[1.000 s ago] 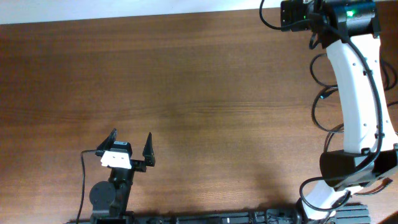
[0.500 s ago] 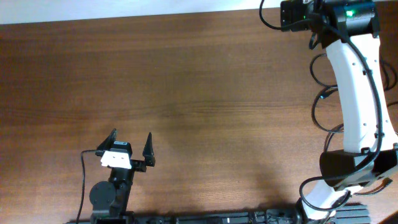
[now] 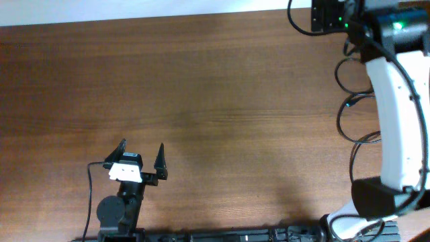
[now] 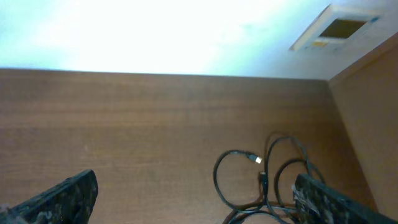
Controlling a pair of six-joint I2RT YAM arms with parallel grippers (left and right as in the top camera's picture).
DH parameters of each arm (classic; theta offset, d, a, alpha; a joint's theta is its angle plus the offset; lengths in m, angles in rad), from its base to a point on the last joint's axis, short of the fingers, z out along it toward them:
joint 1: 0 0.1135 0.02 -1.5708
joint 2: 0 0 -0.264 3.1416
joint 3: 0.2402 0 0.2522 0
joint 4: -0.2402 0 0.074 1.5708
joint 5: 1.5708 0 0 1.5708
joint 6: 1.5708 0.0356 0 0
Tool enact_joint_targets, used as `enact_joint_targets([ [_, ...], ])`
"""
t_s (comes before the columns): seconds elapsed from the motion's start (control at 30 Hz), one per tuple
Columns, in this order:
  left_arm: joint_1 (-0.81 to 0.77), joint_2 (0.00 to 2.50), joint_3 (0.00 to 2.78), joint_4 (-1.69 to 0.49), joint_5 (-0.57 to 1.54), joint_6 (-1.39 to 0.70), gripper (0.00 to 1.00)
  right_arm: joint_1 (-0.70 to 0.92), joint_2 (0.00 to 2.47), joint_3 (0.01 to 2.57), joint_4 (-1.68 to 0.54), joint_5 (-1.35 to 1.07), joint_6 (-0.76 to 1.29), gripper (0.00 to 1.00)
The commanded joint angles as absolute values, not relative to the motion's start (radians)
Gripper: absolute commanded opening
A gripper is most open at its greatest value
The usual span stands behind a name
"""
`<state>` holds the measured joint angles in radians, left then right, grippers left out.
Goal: Untangle cables
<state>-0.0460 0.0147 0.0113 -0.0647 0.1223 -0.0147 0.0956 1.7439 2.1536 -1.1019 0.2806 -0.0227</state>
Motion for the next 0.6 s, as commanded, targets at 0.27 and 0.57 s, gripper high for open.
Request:
enact_joint_targets([
  [0.27, -0.04, 0.005, 0.009, -0.072, 0.108, -0.006, 0.99, 0.105, 1.617, 2.101, -1.016, 0.203, 0.077, 0.99],
  [0.57, -0.04, 0.005, 0.009, -0.072, 0.108, -0.006, 0.99, 0.105, 1.383, 1.554, -0.7, 0.167, 0.197, 0.99],
])
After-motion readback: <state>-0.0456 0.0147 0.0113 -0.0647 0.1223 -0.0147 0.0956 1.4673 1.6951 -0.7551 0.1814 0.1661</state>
